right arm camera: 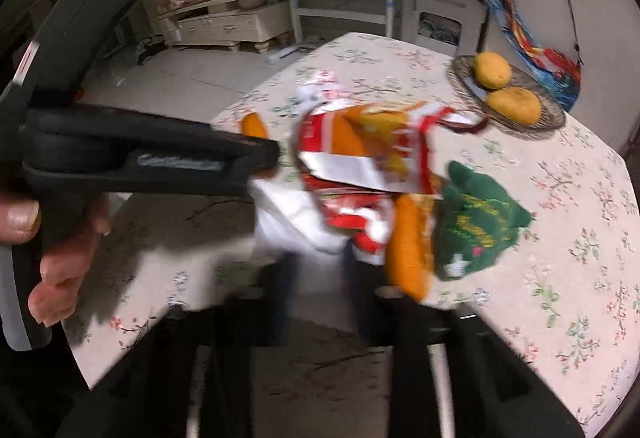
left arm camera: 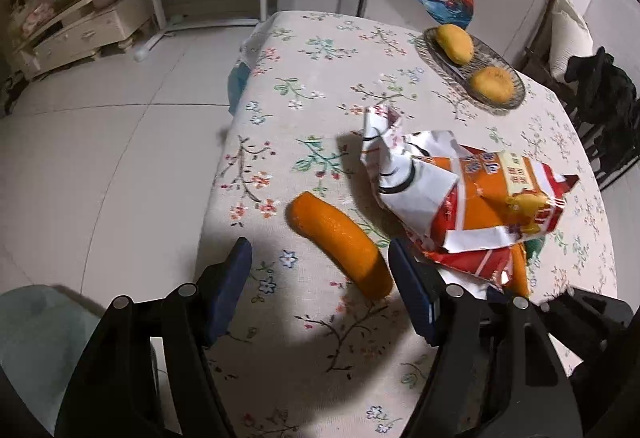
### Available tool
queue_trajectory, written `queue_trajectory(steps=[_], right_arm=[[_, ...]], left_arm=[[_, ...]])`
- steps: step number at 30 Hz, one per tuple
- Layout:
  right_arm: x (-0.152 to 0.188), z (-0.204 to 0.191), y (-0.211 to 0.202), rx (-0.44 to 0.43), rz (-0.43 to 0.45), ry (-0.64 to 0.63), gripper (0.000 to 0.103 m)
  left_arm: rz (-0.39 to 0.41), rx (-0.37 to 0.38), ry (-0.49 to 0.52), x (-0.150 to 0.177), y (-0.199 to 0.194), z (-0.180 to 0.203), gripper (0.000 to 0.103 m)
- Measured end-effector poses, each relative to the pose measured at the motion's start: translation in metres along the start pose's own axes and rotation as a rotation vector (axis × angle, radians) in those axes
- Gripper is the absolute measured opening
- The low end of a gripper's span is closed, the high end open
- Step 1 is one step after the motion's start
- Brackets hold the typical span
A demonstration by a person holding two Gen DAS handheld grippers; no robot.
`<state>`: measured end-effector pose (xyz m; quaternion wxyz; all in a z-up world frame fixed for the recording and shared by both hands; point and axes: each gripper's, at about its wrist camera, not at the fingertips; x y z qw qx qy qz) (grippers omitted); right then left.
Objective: Collect trash
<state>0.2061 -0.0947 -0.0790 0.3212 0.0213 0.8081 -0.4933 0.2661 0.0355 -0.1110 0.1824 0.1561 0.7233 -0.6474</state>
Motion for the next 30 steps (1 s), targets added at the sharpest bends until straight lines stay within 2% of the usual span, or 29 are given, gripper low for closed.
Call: queue_trajectory(steps=[5,8,10,13,16,20,22,23,24,26,27,29,30], right_arm=[[0.018,0.003,-0.023,-0.033,-0.026,0.057,0.006],[0.034,0.002,-0.044,-0.061,-0.028,0.109,0.006],[0.044,0.001,-0.056,-0.057,-0.022,0.136,0.006],[0.061,-0.002,-0.074,-0.018,-0.011,0.167,0.006],[0.074,0.002,-0.082,0.013,-0.008,0.213,0.006],[0.083,0.008,-0.082,0.035,-0.019,0.246,0.006],[0.084,0.007,-0.084,0.03,-0.015,0.243,0.01],[0.084,0.006,-0.086,0.038,-0.007,0.238,0.015],[0.084,0.006,-0.088,0.041,0.003,0.233,0.029],[0.084,0.003,-0.091,0.035,0.028,0.218,0.049],[0.083,0.0,-0.092,0.05,0.036,0.199,0.056],[0.084,-0.002,-0.092,0.061,0.037,0.181,0.058],[0.085,-0.002,-0.092,0.055,0.039,0.184,0.06]], left_arm=[[0.013,-0.008,-0.008,0.0,0.001,-0.003,0.065],[0.029,0.003,0.012,0.0,0.0,0.0,0.056],[0.043,0.023,0.033,0.002,-0.001,0.005,0.039],[0.056,0.058,0.06,0.005,-0.004,0.01,0.021],[0.039,0.1,0.076,0.012,-0.005,0.01,0.015],[0.017,0.148,0.086,0.024,-0.011,0.002,0.014],[0.001,0.174,0.108,0.034,-0.016,0.001,0.014],[-0.004,0.181,0.125,0.039,-0.019,0.001,0.014],[-0.008,0.188,0.153,0.047,-0.024,0.004,0.014],[-0.006,0.183,0.194,0.058,-0.032,0.008,0.015],[-0.002,0.177,0.223,0.066,-0.037,0.013,0.015],[0.008,0.155,0.253,0.076,-0.043,0.017,0.016],[0.017,0.139,0.271,0.082,-0.047,0.022,0.021]])
Point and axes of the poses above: each gripper's, at about its wrist camera, not at the fingertips, and y roughly the way its jaws point, z to its right, x to its underside, and after that the axes turned 12 degrees about -x, right-handed
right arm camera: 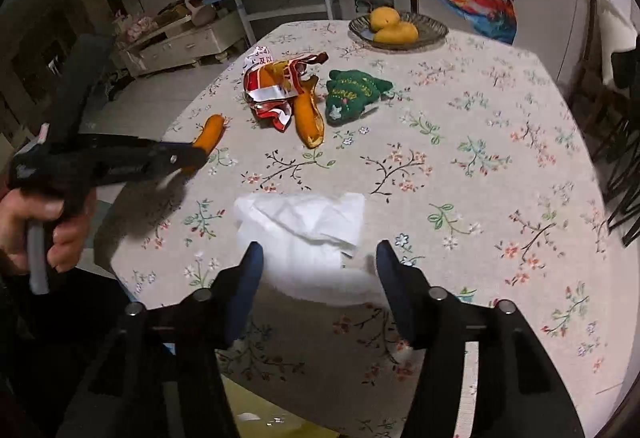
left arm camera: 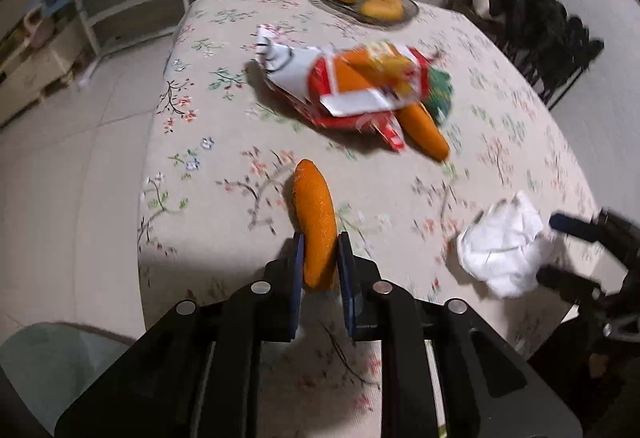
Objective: Collect trash
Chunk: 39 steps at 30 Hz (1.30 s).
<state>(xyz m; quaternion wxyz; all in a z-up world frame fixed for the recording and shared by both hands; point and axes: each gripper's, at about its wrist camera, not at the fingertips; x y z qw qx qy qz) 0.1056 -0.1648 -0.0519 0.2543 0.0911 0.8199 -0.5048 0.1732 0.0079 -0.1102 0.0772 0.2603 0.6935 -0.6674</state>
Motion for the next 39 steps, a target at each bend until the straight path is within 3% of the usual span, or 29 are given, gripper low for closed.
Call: queue_trajectory(steps=[3,9,17,24,25,26,27,29,30,32,39], right_arm=[[0.0,0.0,0.001,-0.005,0.012,-0.002,0.064],[0.001,-0.004,0.006,0.002,0.022,-0.017,0.069],[-0.001,-0.013,0.014,-0.006,0.033,-0.055,0.069],[0.002,-0.02,0.026,0.021,-0.005,-0.103,0.07],[0.002,-0.02,0.028,0.023,-0.01,-0.103,0.069],[0.003,-0.019,0.03,0.027,-0.016,-0.101,0.061],[0.004,-0.018,0.033,0.033,-0.027,-0.098,0.051],[0.004,-0.018,0.032,0.047,-0.023,-0.104,0.042],[0.003,-0.017,0.032,0.048,-0.024,-0.101,0.03],[0.003,-0.012,0.029,0.038,-0.018,-0.075,0.023],[0.001,0.001,0.014,0.004,0.037,0.018,0.016]], left_arm=[[0.02,-0.04,0.021,0.008,-0.007,0.01,0.041],[0.051,-0.076,-0.016,0.007,-0.01,0.006,0.053],[0.059,-0.101,-0.12,0.0,-0.007,-0.011,0.054],[0.056,-0.117,-0.087,-0.002,-0.002,-0.002,0.054],[0.058,-0.12,-0.082,-0.002,-0.002,0.0,0.054],[0.059,-0.124,-0.077,-0.002,-0.001,0.001,0.053],[0.057,-0.124,-0.073,-0.002,-0.001,0.002,0.053],[0.052,-0.122,-0.071,-0.002,0.0,0.002,0.042],[0.041,-0.114,-0.069,-0.002,0.002,0.002,0.032],[0.044,-0.116,-0.066,-0.002,0.001,0.003,0.018],[0.096,-0.096,-0.072,0.0,-0.015,0.008,0.013]])
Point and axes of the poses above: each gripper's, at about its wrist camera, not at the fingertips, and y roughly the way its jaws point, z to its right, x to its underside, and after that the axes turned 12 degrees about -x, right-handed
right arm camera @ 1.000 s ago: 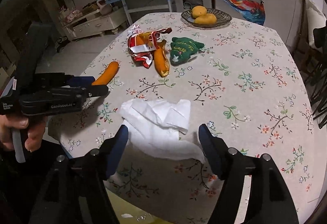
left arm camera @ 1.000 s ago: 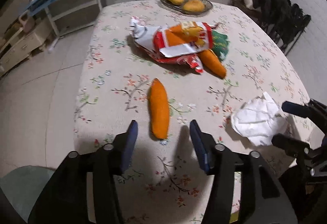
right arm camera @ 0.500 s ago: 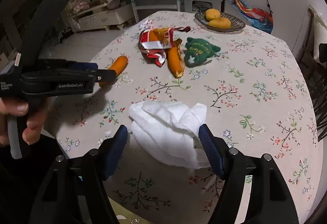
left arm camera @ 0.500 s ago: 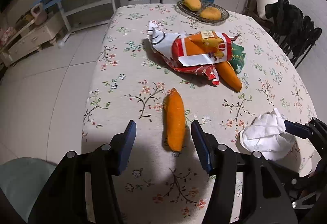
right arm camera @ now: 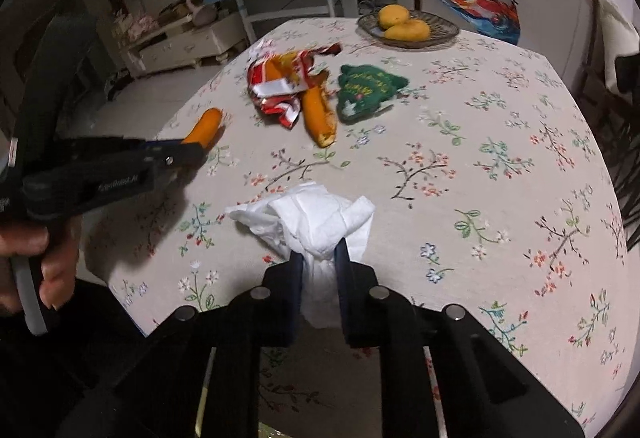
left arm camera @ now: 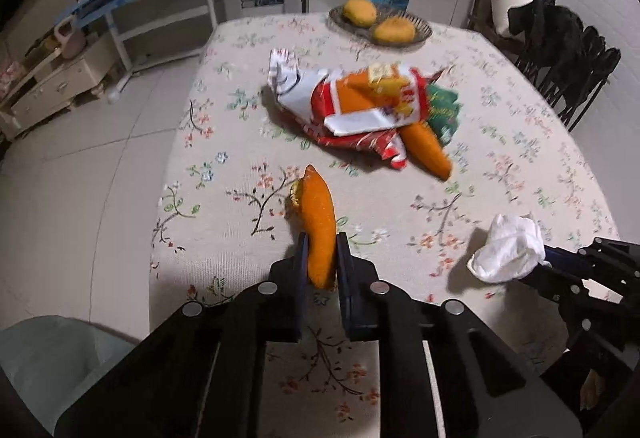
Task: Collect trash
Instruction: 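Carry the carrot and tissue with both tools down toward the yellow basin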
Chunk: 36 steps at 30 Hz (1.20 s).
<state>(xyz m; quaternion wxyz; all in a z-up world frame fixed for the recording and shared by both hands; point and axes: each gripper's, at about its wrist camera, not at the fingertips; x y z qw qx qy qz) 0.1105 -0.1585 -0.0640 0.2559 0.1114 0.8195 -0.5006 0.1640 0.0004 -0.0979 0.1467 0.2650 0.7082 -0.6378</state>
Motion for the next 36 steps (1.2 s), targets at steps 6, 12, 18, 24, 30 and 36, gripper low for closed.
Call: queue_trajectory(steps=[6,12,18,24,30,36], right_arm=[[0.001,0.011,-0.02,-0.042,0.075,0.098,0.016],[0.005,0.002,-0.035,-0.07,0.131,0.102,0.016],[0.016,-0.013,-0.05,-0.096,0.165,0.091,0.016],[0.037,-0.027,-0.072,-0.107,0.21,0.084,0.016],[0.072,-0.036,-0.096,-0.115,0.247,0.139,0.016],[0.093,-0.046,-0.107,-0.111,0.254,0.157,0.016]], left_arm=[[0.069,0.037,-0.07,0.007,-0.027,-0.005,0.013],[0.126,0.046,-0.101,0.02,-0.051,-0.001,0.013],[0.172,0.059,-0.121,0.042,-0.075,-0.001,0.013],[0.216,0.056,-0.133,0.067,-0.099,-0.001,0.013],[0.245,0.062,-0.151,0.093,-0.12,-0.002,0.013],[0.26,0.065,-0.147,0.118,-0.137,0.002,0.013]])
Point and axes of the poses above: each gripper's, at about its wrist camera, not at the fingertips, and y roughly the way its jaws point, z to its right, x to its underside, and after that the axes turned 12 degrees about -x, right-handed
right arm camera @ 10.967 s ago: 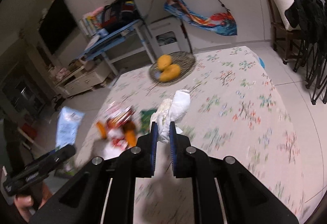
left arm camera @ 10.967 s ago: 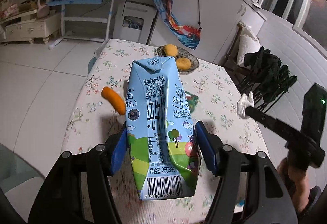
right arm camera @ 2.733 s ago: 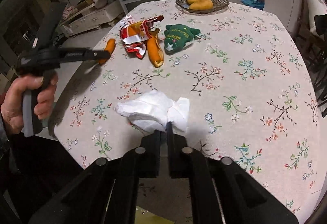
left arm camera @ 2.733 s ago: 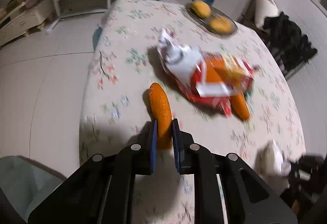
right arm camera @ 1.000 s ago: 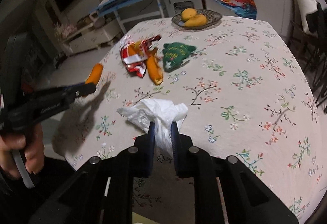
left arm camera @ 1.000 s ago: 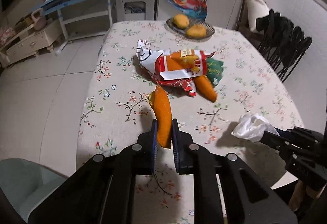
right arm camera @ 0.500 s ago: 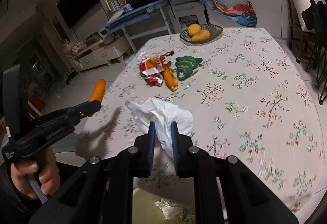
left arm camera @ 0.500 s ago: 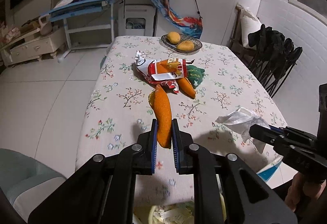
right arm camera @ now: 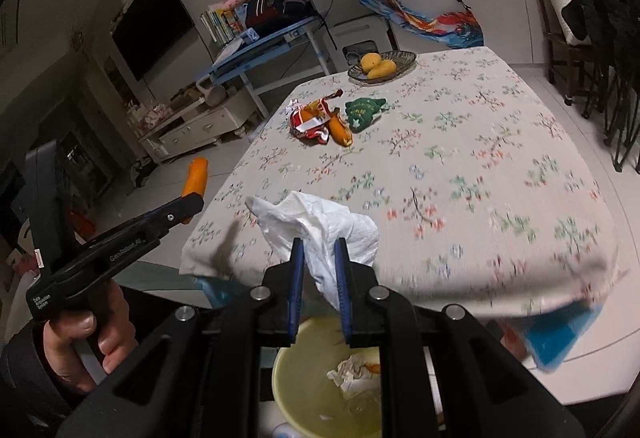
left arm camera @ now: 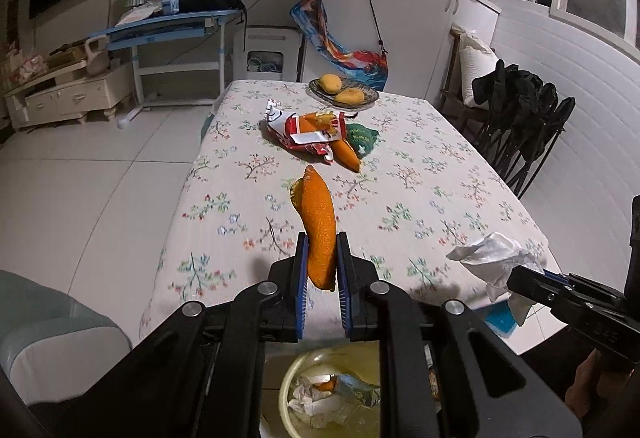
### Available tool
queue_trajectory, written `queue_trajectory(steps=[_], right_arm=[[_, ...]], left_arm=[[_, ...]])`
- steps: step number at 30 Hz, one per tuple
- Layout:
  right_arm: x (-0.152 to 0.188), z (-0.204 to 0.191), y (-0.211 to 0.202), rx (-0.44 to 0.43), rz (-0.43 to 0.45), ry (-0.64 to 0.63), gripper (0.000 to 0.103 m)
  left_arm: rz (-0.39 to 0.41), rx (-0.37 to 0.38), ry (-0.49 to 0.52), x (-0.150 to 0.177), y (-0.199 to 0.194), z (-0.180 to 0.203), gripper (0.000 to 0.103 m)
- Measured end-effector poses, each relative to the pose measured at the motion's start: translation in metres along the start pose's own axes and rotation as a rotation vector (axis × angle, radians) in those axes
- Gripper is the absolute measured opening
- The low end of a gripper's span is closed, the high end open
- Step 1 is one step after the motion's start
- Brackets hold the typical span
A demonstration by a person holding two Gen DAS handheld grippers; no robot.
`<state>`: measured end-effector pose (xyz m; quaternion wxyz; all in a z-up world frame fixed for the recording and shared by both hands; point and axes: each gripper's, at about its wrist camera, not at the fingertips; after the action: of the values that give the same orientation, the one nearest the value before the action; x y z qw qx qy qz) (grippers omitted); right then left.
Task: Collect trash
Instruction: 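Carry the carrot and tissue with both tools down toward the yellow basin, then open the right tool to drop the tissue while the left tool drops the carrot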
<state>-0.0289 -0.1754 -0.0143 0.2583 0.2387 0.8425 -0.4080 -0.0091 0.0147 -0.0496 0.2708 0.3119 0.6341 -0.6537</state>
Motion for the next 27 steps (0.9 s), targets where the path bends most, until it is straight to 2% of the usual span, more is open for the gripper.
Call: queue_trajectory(steps=[8,17,27], right_arm=[[0.024,-0.008,-0.008,-0.004,-0.027,0.021,0.016],[0.05,-0.011,0.019,0.026,-0.178,0.015,0.016],[0.062,-0.003,0.031,0.047,-0.258,0.047,0.016]], left_arm=[[0.001,0.0,0.013,0.022,-0.02,0.002,0.013],[-0.003,0.014,0.07,0.036,-0.026,0.017,0.013],[-0.021,0.024,0.119,0.049,-0.025,0.024,0.013]])
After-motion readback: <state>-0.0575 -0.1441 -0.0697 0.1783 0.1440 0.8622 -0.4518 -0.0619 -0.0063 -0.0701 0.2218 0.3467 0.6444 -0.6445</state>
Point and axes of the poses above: each gripper's, at about its wrist camera, not at the fingertips, and y roughly the way its jaws point, z to its right, x to its underside, and after that the axes turned 12 degrees about -x, right-handed
